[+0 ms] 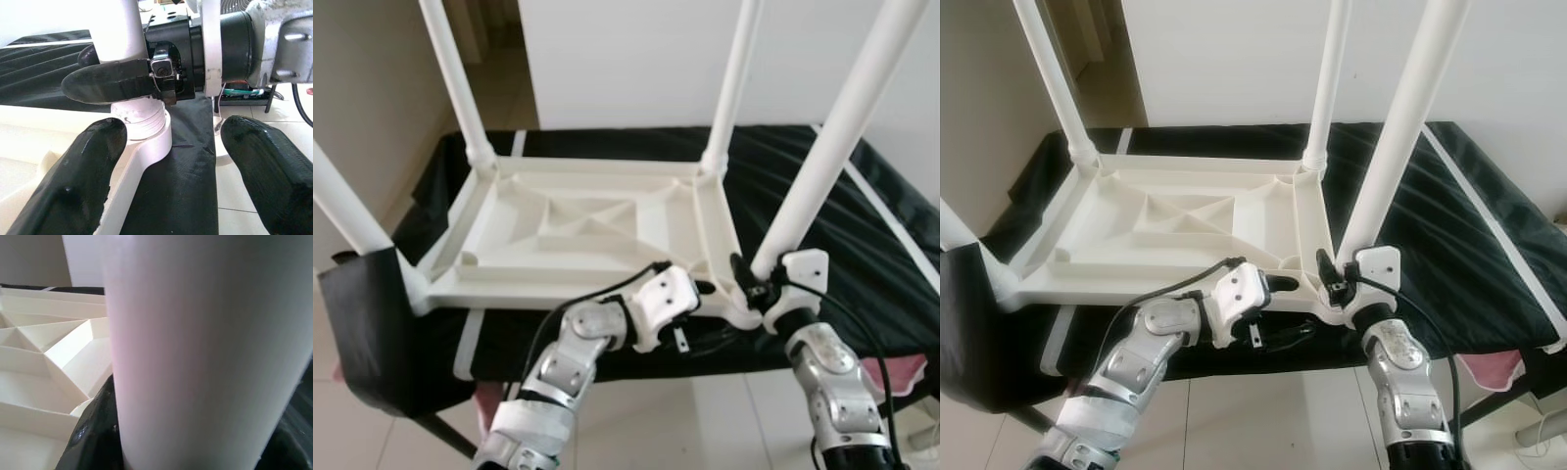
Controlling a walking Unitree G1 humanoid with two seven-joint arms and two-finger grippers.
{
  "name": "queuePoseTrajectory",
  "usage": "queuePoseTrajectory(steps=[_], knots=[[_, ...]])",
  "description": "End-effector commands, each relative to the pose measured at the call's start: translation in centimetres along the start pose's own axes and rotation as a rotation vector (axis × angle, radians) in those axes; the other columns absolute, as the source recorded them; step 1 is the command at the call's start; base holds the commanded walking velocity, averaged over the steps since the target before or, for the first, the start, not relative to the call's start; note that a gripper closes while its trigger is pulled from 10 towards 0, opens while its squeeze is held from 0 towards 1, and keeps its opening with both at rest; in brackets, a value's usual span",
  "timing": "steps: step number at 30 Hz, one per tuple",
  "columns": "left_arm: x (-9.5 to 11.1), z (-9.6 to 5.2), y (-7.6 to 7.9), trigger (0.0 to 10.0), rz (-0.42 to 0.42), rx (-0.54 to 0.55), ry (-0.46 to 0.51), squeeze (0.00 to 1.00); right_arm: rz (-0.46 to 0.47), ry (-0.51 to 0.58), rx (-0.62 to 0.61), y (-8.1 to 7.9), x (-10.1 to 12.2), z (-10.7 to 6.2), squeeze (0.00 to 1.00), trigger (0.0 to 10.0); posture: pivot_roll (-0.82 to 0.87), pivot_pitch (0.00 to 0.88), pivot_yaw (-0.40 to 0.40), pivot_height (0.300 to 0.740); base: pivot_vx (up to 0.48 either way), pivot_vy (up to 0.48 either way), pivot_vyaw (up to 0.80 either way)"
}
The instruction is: Building children table
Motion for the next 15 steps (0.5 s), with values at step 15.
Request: queuePoseTrajectory(steps=[15], knots=[[0.2,0.2,-0.2,10.0,-0.004,0.066,0.003,0.0,0.121,-0.16,-0.41,-1.8,-3.3,-1.3,0.0,10.0,-0.1,0.016,0.002,0.74,0.0,0.0,0.0]])
Point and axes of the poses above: a point about 5 cm out from each wrist's last joint towards the gripper, its own z axis pointing out of the wrist towards the gripper, its own x axis along the axis of the wrist's last joint, y = z × x, the point moved 1 cm from there along z, pointing out of the wrist towards the gripper, and after that the axes turned 2 degrees about -z, right-handed, at the moved point
